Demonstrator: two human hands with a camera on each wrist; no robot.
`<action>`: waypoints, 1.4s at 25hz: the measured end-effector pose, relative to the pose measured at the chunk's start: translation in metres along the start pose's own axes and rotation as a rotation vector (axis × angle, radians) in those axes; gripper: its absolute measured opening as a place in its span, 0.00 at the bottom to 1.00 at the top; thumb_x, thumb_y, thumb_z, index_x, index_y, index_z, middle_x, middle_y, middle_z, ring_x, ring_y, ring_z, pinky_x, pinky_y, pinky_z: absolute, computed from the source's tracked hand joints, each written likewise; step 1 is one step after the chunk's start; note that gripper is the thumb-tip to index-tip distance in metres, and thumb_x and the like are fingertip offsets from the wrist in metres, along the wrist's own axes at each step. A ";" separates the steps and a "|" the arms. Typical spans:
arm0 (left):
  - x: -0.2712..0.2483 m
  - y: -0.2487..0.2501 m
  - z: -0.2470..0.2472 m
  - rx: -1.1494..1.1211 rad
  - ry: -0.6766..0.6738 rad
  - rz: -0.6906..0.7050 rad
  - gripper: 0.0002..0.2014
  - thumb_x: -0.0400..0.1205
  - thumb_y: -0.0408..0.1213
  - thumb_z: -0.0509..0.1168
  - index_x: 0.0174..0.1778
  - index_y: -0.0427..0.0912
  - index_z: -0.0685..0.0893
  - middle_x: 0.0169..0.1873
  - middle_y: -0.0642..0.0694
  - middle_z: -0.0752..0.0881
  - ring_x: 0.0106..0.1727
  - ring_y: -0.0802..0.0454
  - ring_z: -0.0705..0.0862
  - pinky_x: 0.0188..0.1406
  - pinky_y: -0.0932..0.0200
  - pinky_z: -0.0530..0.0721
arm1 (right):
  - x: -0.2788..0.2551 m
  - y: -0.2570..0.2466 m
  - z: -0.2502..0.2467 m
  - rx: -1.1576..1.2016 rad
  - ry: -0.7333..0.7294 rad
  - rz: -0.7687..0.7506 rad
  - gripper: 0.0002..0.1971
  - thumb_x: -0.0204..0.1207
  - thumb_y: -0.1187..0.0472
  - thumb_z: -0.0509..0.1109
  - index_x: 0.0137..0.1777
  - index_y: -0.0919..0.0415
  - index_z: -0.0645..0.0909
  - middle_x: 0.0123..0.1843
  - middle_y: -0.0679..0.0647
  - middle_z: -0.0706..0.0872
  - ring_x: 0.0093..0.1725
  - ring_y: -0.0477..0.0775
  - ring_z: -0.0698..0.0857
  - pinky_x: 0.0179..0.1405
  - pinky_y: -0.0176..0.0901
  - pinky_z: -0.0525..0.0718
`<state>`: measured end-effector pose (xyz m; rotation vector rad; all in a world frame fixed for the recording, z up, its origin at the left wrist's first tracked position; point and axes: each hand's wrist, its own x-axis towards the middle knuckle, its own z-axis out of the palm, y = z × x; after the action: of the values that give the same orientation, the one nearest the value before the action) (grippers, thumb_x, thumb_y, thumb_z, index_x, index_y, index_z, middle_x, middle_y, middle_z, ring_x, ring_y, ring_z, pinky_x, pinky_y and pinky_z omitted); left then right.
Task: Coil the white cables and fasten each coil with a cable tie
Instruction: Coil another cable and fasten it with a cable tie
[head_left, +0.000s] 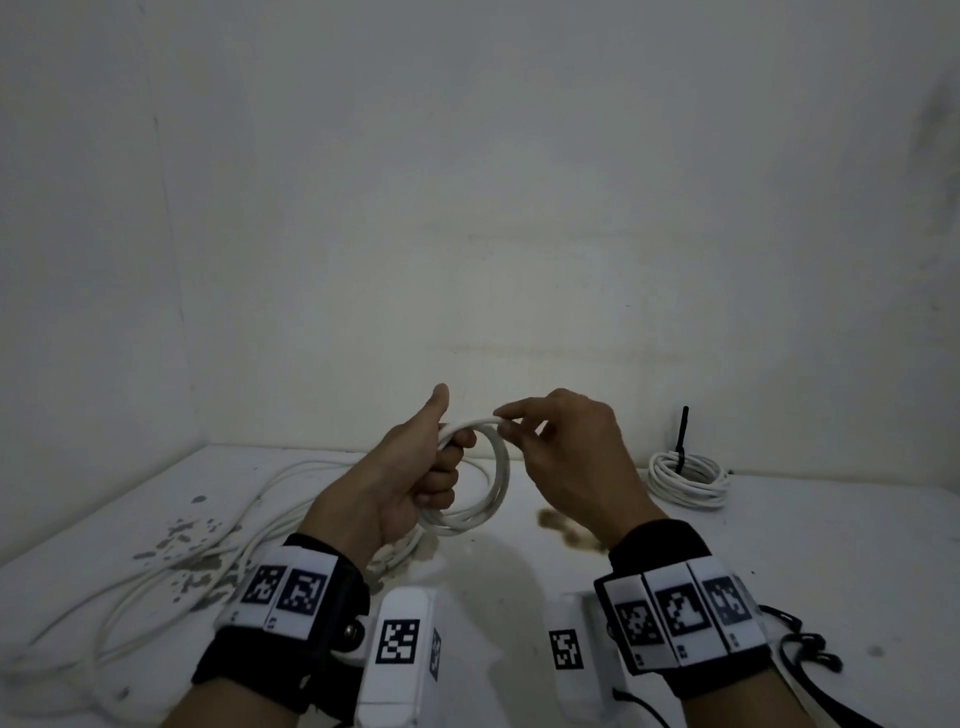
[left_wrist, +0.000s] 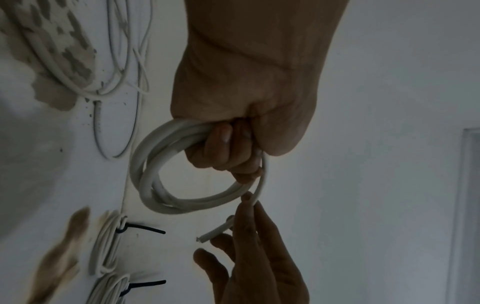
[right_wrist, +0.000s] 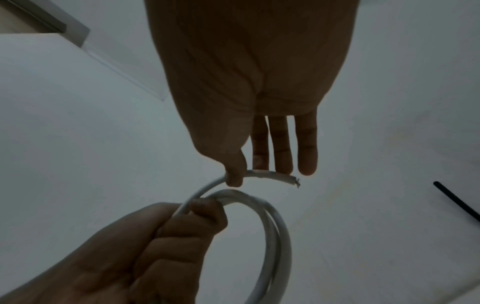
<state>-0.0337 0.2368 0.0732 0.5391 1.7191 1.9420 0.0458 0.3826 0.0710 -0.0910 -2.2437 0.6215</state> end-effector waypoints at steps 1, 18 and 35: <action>-0.001 0.001 0.000 0.022 -0.025 -0.014 0.31 0.84 0.67 0.49 0.29 0.43 0.75 0.20 0.52 0.58 0.17 0.57 0.53 0.15 0.64 0.53 | 0.001 -0.001 0.000 0.000 0.040 -0.005 0.08 0.80 0.52 0.74 0.56 0.46 0.91 0.45 0.47 0.89 0.41 0.44 0.85 0.45 0.40 0.83; -0.005 0.005 0.003 0.135 0.015 0.025 0.27 0.78 0.62 0.67 0.22 0.46 0.74 0.20 0.51 0.57 0.19 0.55 0.54 0.17 0.63 0.55 | -0.006 -0.011 -0.010 0.479 -0.374 0.351 0.07 0.71 0.68 0.77 0.47 0.60 0.86 0.30 0.52 0.85 0.33 0.50 0.81 0.38 0.43 0.80; 0.010 -0.007 -0.014 0.454 0.379 0.171 0.33 0.80 0.67 0.59 0.31 0.37 0.84 0.13 0.53 0.70 0.15 0.55 0.65 0.20 0.63 0.66 | -0.009 -0.020 -0.016 0.166 -0.322 0.122 0.10 0.76 0.67 0.74 0.35 0.64 0.77 0.25 0.58 0.87 0.19 0.52 0.85 0.21 0.35 0.79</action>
<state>-0.0496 0.2324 0.0643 0.5080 2.4574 1.8541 0.0664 0.3698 0.0831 -0.0462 -2.4971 0.9422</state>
